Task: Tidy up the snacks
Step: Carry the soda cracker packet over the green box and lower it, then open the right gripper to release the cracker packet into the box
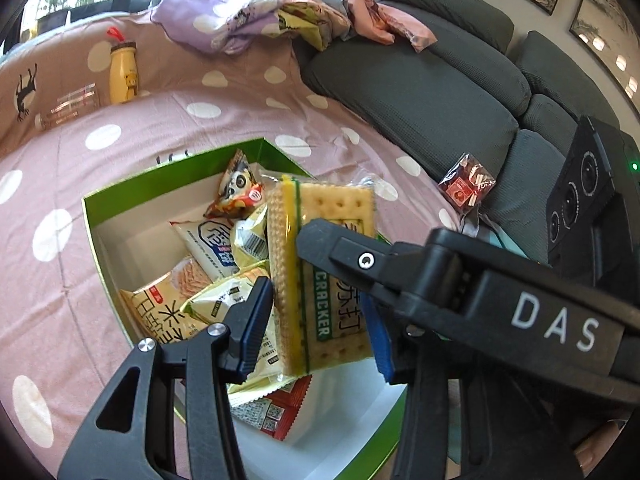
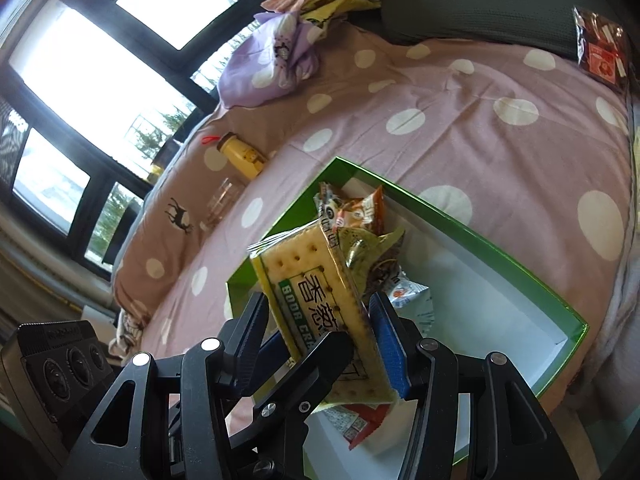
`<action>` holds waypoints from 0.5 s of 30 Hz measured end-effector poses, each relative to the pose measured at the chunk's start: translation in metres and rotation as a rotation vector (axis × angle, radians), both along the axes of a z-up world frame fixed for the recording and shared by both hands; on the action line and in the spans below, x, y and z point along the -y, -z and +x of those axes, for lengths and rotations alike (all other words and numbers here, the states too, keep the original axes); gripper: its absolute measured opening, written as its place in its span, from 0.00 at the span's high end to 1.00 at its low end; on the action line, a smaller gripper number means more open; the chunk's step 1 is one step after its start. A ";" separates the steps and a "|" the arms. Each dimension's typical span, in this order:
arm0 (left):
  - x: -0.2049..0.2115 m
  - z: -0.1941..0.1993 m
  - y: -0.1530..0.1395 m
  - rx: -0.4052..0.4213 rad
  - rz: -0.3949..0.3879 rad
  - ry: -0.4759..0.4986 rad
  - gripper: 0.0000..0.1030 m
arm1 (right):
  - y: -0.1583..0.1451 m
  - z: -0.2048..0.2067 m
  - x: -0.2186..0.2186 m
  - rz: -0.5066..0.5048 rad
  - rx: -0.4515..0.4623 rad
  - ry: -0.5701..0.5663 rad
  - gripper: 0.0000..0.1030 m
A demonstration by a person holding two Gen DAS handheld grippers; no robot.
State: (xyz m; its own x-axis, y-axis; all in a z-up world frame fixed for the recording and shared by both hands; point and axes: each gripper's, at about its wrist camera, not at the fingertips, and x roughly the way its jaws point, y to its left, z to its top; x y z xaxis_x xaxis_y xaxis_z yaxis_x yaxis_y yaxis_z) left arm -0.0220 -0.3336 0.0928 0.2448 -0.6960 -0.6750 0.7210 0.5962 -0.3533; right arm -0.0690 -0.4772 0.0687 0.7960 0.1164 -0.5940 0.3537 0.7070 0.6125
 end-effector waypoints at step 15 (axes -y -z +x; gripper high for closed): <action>0.006 0.008 0.020 -0.067 0.048 -0.019 0.57 | 0.023 0.017 0.010 0.049 -0.071 -0.003 0.46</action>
